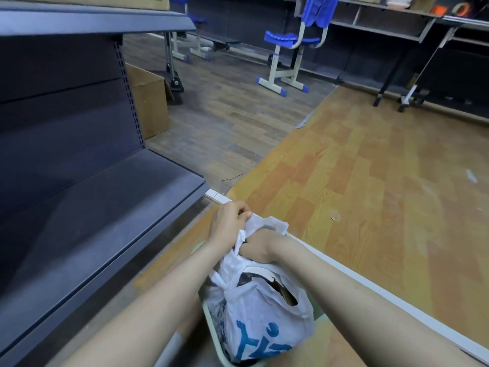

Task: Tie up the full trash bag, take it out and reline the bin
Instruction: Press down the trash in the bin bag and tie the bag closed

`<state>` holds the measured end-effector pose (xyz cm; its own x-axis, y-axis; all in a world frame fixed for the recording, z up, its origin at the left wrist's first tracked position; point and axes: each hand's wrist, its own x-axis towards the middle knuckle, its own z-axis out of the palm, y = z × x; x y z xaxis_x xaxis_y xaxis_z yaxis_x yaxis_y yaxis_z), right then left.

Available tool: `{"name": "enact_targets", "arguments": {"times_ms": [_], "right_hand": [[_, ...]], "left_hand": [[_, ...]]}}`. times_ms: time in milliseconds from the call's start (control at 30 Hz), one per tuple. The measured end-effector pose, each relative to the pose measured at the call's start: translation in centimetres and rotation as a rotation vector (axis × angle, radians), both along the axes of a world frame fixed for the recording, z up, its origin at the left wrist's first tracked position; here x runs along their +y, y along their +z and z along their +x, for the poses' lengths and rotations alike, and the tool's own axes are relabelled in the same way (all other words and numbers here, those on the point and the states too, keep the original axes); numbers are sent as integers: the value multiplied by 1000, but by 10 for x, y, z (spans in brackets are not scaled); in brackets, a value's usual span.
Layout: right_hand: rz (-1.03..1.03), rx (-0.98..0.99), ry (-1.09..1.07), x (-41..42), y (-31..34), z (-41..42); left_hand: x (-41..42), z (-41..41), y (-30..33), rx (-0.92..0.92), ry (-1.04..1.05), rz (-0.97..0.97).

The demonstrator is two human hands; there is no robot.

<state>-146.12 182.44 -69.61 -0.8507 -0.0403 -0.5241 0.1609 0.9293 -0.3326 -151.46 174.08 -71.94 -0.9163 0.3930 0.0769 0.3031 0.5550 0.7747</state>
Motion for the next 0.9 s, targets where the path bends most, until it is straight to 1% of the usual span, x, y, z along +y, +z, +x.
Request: {"name": "enact_targets", "arguments": {"times_ms": [67, 167, 200, 233, 267, 333, 367, 400, 467, 500, 567, 633, 667, 700, 733, 767, 833, 900], "right_hand": [[-69, 15, -75, 5, 2, 10], [-237, 192, -10, 16, 16, 41], [-254, 250, -13, 20, 20, 54], [-229, 327, -6, 25, 22, 68], [-161, 405, 7, 31, 22, 80], [-24, 539, 7, 34, 24, 103], [14, 584, -14, 34, 23, 111], [37, 641, -42, 33, 22, 117], [90, 747, -110, 26, 21, 123], [125, 751, -145, 22, 23, 124], [222, 697, -155, 14, 22, 123], [328, 665, -130, 12, 26, 122], [370, 689, -96, 13, 31, 121], [446, 770, -19, 16, 33, 119], [522, 811, 33, 18, 39, 118], [554, 864, 52, 19, 47, 117], [456, 891, 67, 25, 49, 112], [350, 927, 44, 29, 46, 107]], "left_hand": [[-1, 0, -1, -19, -70, -8], [2, -6, -6, -74, -243, -145], [2, -7, -5, -108, -297, -149], [0, -4, -3, -150, -351, -109], [-4, 2, 1, -180, -394, -35], [-19, 17, 12, -173, -448, 109], [-30, 26, 17, -120, -480, 131], [-41, 35, 21, -24, -532, 115], [-63, 51, 25, 176, -657, 31], [-71, 56, 24, 246, -685, -24], [-81, 60, 17, 418, -647, -123], [-83, 61, 10, 598, -567, -147], [-82, 63, 10, 630, -536, -121], [-79, 65, 11, 625, -515, -86], [-76, 68, 14, 639, -494, -76], [-71, 72, 18, 684, -443, -102], [-58, 77, 25, 804, -337, -213], [-45, 78, 33, 863, -268, -308]]}}
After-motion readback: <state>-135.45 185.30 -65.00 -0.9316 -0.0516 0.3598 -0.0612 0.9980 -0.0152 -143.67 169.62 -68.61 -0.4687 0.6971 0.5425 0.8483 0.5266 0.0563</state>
